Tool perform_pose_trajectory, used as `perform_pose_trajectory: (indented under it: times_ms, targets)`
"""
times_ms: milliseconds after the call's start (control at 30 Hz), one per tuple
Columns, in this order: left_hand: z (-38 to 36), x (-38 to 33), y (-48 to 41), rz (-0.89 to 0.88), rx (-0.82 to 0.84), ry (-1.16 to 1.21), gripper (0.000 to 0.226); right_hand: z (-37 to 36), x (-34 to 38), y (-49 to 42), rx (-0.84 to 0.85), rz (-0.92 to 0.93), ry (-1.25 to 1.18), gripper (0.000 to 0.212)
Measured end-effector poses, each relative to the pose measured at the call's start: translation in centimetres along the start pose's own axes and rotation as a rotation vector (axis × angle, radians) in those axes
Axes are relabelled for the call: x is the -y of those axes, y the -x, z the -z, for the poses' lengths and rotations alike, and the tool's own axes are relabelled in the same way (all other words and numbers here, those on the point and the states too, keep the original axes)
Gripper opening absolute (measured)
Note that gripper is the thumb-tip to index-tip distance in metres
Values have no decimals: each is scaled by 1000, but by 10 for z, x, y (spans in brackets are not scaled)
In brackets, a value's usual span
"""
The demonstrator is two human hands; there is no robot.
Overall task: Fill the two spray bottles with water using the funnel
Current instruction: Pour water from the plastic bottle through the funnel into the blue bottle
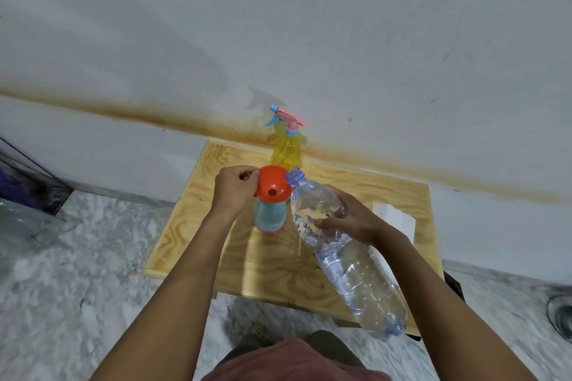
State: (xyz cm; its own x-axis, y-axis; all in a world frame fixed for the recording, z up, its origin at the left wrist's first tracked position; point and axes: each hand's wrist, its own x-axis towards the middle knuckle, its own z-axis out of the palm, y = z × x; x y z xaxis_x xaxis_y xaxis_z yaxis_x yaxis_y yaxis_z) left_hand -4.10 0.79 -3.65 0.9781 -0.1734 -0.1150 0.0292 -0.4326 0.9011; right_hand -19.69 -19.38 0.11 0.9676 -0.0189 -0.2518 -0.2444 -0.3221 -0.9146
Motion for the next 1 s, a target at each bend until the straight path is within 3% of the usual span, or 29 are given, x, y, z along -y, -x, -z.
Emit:
perform_pose_trajectory:
  times_ms: [167,333,600,1000]
  targets:
    - [0,5,-2,27,23,62,14,-3,-5,-4,11,-23,1,63]
    - [-1,5,-2,30,33,96,13,-4,-8,-6,25,-42,16,49]
    - [-2,6,-5,33,41,96,12,-3,-11,-7,18,-61,35,59]
    - [-4,8,-7,31,44,93,13,0,-9,-5,30,-66,37,50]
